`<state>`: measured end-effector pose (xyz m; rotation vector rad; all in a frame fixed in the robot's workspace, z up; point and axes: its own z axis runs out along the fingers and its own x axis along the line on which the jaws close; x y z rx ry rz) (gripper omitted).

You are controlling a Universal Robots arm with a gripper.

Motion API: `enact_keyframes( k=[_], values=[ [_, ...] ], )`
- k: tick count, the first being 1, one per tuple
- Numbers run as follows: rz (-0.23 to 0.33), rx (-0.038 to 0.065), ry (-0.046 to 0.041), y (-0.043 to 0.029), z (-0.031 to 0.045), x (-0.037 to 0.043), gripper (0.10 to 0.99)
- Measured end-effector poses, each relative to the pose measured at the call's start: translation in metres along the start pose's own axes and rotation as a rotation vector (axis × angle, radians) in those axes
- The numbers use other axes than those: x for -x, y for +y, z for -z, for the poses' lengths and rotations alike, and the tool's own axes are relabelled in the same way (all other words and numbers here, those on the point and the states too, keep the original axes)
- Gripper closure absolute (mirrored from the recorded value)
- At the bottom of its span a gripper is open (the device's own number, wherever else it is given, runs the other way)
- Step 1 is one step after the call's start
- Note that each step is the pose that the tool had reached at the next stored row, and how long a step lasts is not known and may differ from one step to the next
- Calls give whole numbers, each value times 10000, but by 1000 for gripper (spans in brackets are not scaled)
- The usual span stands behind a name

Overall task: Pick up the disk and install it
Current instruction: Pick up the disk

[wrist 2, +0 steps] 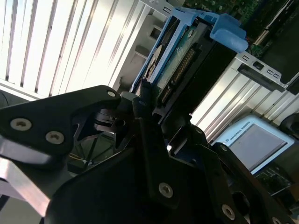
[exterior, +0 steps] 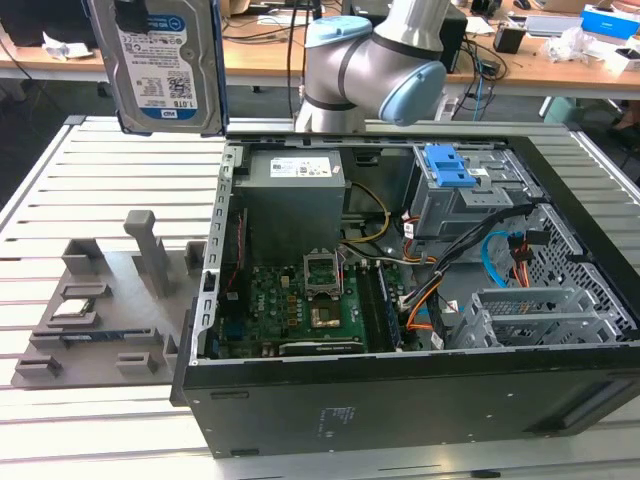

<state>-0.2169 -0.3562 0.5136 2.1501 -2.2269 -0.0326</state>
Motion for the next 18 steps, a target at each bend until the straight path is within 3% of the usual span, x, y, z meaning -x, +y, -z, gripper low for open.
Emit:
enact_keyframes(
  k=[10, 15, 18],
  values=[
    [-1, 0, 0, -260, 12, 9, 722],
    [-1, 0, 0, -439, 21, 15, 722],
    [0, 0, -1, -583, 28, 20, 722]
  ],
)
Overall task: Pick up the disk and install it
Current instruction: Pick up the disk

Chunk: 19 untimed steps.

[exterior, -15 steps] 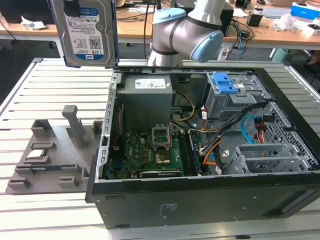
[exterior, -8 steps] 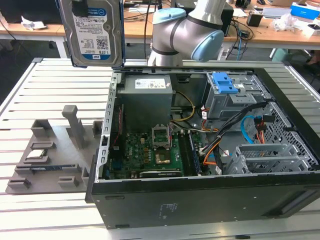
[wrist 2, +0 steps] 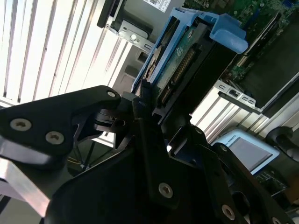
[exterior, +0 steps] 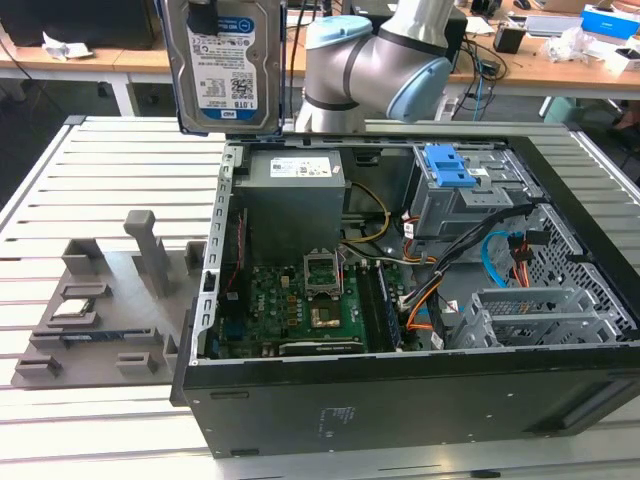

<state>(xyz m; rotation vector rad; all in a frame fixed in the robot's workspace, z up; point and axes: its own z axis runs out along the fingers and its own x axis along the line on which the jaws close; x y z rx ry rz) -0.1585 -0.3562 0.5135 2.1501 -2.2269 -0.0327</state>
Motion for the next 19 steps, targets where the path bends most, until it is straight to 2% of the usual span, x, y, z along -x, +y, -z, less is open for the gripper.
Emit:
enact_keyframes(
  k=[6, 12, 17, 19],
  values=[
    [1, 0, 1, -130, 6, 4, 722],
    [-1, 0, 0, -328, 16, 12, 722],
    [0, 1, 1, -440, 21, 15, 722],
    [0, 1, 0, -528, 26, 18, 722]
  ],
)
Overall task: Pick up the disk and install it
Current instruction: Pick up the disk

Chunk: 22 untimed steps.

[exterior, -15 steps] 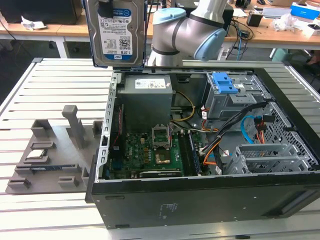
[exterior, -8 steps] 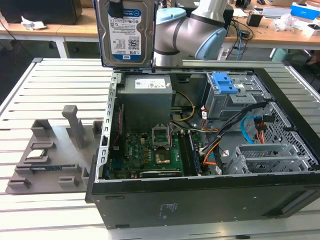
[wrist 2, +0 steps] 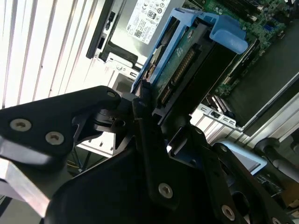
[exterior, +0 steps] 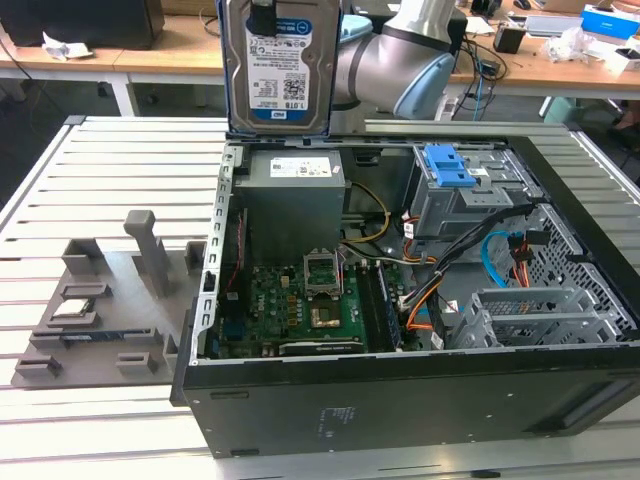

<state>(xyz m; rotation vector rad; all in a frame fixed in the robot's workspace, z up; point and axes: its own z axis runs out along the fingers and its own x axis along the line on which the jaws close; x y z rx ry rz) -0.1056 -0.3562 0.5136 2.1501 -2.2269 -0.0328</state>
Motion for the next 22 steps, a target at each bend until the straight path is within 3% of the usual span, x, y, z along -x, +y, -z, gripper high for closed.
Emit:
enact_keyframes(
  k=[3, 5, 13, 18, 22],
  values=[
    [-1, 0, 0, -72, 3, 3, 722],
    [2, 0, 0, -162, 8, 5, 722],
    [-1, 0, 0, -356, 17, 12, 722],
    [1, 0, 0, -526, 25, 18, 722],
    [0, 0, 1, -606, 29, 21, 722]
  ],
)
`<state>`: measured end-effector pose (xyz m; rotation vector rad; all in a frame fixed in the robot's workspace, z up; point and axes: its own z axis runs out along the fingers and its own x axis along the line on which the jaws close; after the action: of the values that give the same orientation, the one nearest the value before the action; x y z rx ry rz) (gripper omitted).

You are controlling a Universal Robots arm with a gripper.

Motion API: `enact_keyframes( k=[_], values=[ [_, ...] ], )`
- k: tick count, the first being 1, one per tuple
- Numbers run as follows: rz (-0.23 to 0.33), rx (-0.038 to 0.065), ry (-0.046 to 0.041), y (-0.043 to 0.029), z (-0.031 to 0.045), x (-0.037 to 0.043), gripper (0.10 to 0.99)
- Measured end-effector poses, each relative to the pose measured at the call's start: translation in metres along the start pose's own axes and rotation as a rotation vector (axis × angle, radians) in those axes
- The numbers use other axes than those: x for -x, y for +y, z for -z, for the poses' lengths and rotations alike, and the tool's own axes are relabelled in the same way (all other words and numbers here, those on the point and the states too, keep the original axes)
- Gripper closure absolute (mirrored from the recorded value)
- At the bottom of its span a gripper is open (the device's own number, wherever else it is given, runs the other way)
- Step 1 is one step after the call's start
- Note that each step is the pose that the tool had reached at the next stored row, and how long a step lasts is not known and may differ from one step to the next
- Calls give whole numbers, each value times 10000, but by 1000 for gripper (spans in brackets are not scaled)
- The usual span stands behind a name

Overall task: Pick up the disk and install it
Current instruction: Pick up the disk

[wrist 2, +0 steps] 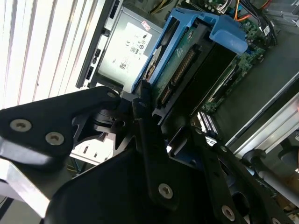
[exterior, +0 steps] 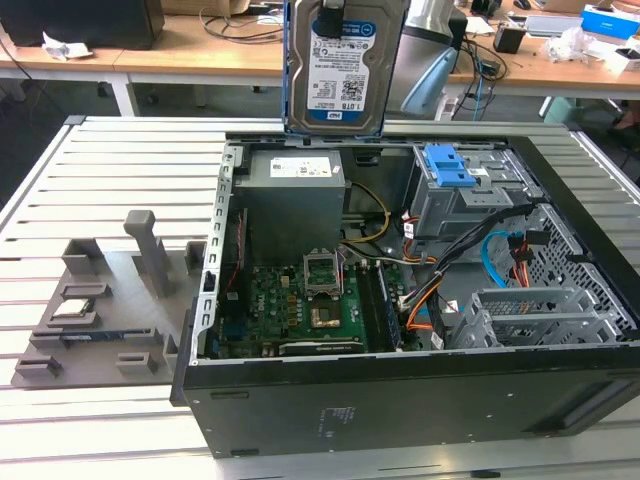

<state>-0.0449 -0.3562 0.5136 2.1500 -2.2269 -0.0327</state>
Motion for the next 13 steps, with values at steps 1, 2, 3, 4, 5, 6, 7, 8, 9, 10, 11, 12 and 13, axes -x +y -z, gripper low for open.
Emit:
enact_keyframes(
  k=[1, 2, 3, 4, 5, 6, 7, 8, 9, 10, 11, 12, 13],
  values=[
    [1, 0, 0, -33, 1, 1, 722],
    [0, 0, -1, -60, 3, 2, 722],
    [-1, 0, 0, -85, 4, 3, 722],
    [-1, 0, 0, -111, 5, 4, 722],
    [1, -1, 0, -141, 7, 5, 722],
    [1, 0, 0, -174, 8, 6, 722],
    [0, 0, 0, -192, 9, 7, 722],
    [-1, 0, -1, -209, 10, 7, 722],
    [0, 0, 0, -235, 11, 8, 722],
    [1, -1, 0, -264, 13, 9, 722],
    [1, 0, 0, -280, 13, 10, 722],
    [0, 0, 0, -297, 14, 10, 722],
    [0, 0, 0, -326, 15, 11, 722]
  ],
)
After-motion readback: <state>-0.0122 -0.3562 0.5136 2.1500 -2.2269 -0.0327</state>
